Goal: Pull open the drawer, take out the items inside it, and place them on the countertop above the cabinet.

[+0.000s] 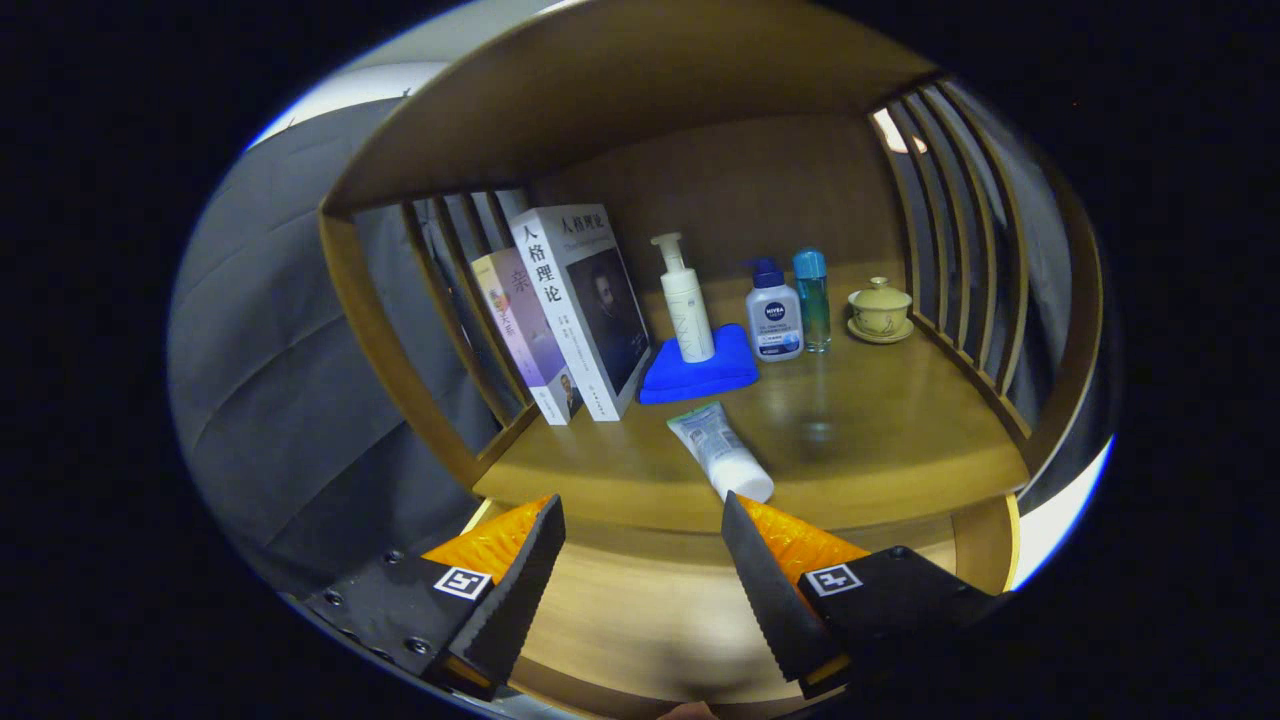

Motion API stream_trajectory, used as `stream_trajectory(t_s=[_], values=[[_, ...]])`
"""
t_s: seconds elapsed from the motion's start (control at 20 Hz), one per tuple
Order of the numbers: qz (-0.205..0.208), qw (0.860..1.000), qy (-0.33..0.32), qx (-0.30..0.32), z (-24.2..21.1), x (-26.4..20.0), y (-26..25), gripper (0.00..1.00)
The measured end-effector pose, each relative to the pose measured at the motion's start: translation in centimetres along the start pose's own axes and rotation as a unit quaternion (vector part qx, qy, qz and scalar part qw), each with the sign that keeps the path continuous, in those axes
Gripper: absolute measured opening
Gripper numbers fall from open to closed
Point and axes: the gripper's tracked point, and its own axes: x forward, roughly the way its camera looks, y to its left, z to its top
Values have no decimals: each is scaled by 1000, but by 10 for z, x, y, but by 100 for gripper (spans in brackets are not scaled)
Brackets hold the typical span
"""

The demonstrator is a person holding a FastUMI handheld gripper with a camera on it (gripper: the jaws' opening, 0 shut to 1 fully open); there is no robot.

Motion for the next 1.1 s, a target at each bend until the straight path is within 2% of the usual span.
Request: stream_trajectory(t_s=[0.45, 0.8, 1.1], values=[[-30, 990, -94, -100, -57, -75, 21, 98], [-50, 975, -172, -133, -106, -109, 38, 98], [-58, 969, -198, -136, -154, -124, 42, 99]])
